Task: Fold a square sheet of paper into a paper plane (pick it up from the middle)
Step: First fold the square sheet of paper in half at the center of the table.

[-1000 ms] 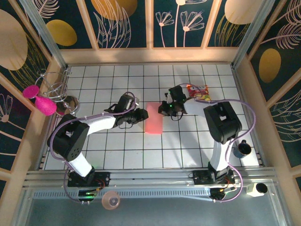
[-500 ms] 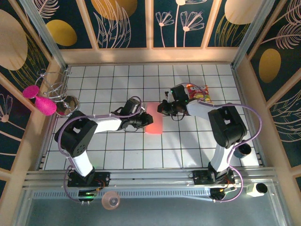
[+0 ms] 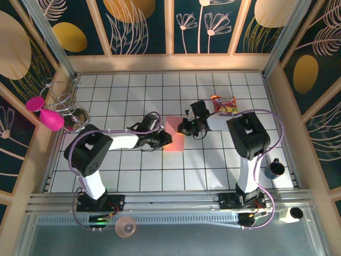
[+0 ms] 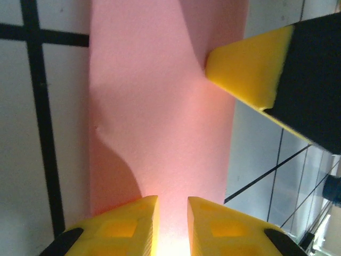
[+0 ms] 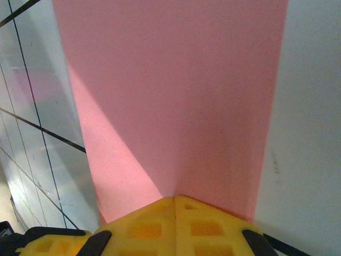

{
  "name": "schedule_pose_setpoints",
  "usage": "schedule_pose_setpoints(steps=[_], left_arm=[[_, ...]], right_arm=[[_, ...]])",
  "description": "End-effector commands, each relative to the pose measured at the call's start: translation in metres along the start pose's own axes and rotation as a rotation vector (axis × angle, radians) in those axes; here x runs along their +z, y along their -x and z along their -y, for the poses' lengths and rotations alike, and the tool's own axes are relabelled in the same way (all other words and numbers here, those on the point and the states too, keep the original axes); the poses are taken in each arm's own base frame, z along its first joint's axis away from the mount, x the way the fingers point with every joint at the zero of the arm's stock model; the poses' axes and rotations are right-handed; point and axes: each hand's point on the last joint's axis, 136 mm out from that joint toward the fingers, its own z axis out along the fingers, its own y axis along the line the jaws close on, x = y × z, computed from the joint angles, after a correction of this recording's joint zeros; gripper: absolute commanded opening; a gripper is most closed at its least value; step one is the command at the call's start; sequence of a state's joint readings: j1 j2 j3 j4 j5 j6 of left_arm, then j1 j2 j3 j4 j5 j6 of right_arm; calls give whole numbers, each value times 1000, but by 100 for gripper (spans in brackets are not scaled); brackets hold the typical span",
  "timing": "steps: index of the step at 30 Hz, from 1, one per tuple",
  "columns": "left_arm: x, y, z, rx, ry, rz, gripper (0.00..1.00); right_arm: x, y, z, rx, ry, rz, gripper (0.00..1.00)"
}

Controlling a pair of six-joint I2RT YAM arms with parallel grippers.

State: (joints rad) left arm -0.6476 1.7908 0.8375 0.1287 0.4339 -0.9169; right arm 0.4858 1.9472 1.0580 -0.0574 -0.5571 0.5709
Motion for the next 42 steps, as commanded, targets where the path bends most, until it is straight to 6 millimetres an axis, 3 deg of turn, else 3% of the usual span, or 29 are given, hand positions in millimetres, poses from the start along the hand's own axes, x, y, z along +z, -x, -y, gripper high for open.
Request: schedule_pose_setpoints(steps=[1,8,18,21,24,27,30,33,37,42], left_arm=[[5,-17,-26,-4,81,-58,21],[2,-28,-41,29,148,-101,20],[-24,-62,-71,79,249,-190,20],[-34,-49,-55,118,236,-132,20],[-42,-21,-23,153,178,-26,20],[-54,11,8,163,117,109,26],[-56,32,22,138,65,188,32],[-48,42,25,107,51,197,34],[-34,50,40,83,-30,184,36],[-13,60,47,99,-47,150,38]], right_arm=[[7,-5,17,7,-67,-25,1],[12,-9,30,22,-108,-37,0],[11,-6,33,13,-114,-29,0],[10,-2,25,-9,-92,-24,0],[1,6,3,-53,-35,-6,0],[-19,18,-29,-92,38,45,1],[-45,25,-53,-110,94,117,9],[-60,24,-49,-70,70,169,19],[-73,13,-25,25,13,208,27],[-79,-10,-7,112,3,193,33]])
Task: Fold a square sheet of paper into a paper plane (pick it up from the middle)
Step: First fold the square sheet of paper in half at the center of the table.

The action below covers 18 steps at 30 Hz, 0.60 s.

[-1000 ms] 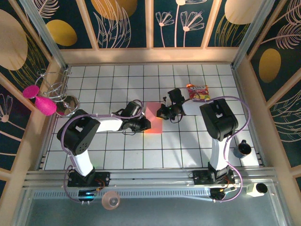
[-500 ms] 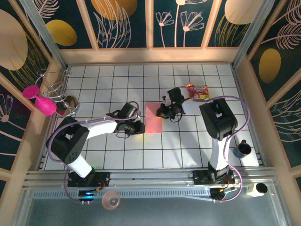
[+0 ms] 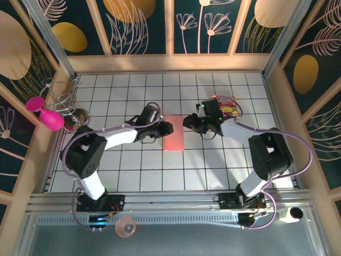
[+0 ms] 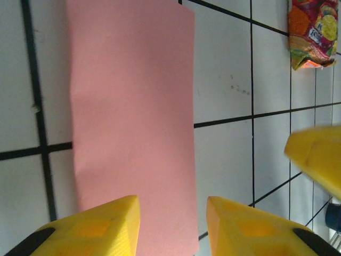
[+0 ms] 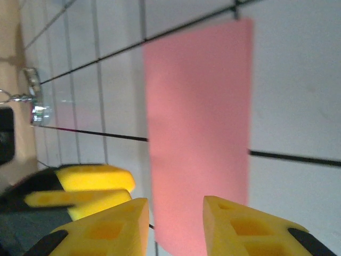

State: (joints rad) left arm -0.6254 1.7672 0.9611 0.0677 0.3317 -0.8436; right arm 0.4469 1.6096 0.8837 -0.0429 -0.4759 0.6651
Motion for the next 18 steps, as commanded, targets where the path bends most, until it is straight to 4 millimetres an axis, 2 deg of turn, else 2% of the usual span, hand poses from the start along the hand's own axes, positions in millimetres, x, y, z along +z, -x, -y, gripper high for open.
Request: schedule_pose_setpoints(steps=[1,9,17,18], left_arm=[[10,14,10,-1,-28,12,38],[30,19,-14,-86,12,34,38],[33,11,-37,-214,78,47,37],[33,3,-46,-234,96,32,37]], right_arm=[[-5,-17,17,94,-35,-12,34],[1,-60,26,178,-15,-122,38],[8,-78,25,198,-10,-172,38],[9,-79,24,199,-7,-175,38]])
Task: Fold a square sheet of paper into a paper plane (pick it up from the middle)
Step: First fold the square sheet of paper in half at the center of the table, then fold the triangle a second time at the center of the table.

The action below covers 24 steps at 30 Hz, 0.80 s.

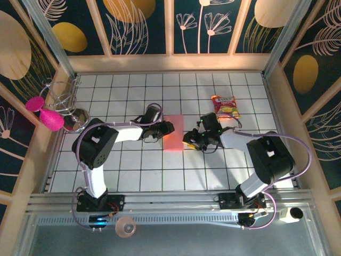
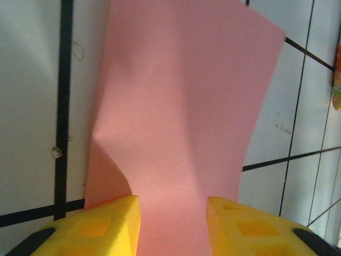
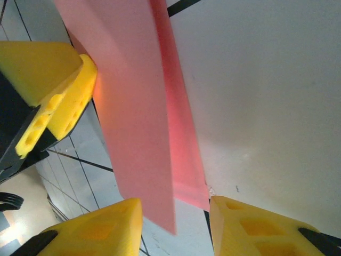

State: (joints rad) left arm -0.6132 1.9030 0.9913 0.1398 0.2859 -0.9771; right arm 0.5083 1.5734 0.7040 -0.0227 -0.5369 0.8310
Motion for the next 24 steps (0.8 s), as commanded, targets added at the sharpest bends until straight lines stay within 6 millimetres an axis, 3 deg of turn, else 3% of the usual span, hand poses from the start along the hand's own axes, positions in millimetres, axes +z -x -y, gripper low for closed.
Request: schedule_pose_setpoints(steps=[1,12,24], left_arm=[[2,-7,-23,-96,46,3,37],[4,-14,-25,-104,26,-24,36],[-2,-12,-11,-84,-21,-25,36]], right_arm=[[3,-6,-5,13,27,-21,38],[13,-11,-11,-1,47,-60,37],[14,-10,-18,35,99,-53,23]])
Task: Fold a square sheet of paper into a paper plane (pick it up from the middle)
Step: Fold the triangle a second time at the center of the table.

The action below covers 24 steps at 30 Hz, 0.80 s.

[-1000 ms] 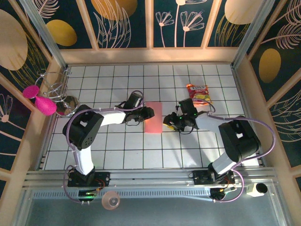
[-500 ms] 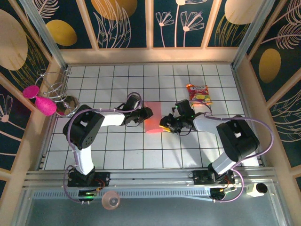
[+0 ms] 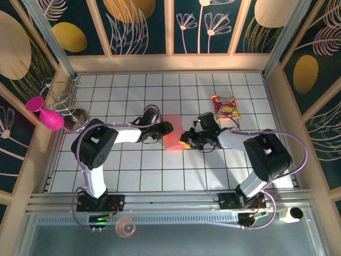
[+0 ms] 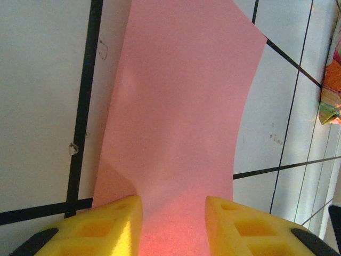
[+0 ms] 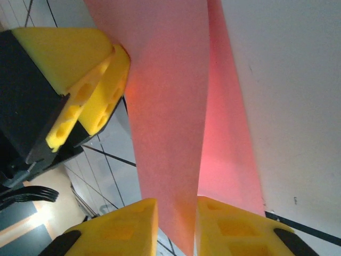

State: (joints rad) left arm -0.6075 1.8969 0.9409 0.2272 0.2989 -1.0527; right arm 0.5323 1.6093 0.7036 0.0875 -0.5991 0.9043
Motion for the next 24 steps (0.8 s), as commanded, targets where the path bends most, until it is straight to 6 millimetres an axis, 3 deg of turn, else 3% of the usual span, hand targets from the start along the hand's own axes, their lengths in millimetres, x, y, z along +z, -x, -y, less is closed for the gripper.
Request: schedule_pose_setpoints(steps=[1,10,16,20,24], left_arm=[[-3,-10,-7,-13,14,-38,36],[-10,0,14,32,-30,-17,37],[-18,7,25,66,-57,5,40],[-24,18,35,91,-93,38,41],[-16,22,40,115,-118,18,40]], right_arm=[[4,-6,3,23,8,-21,22],[3,-8,16,46,-38,-10,14],[3,-6,24,50,-79,3,2],[1,-8,35,56,-129,1,0],[0,-11,42,57,-158,-5,0]])
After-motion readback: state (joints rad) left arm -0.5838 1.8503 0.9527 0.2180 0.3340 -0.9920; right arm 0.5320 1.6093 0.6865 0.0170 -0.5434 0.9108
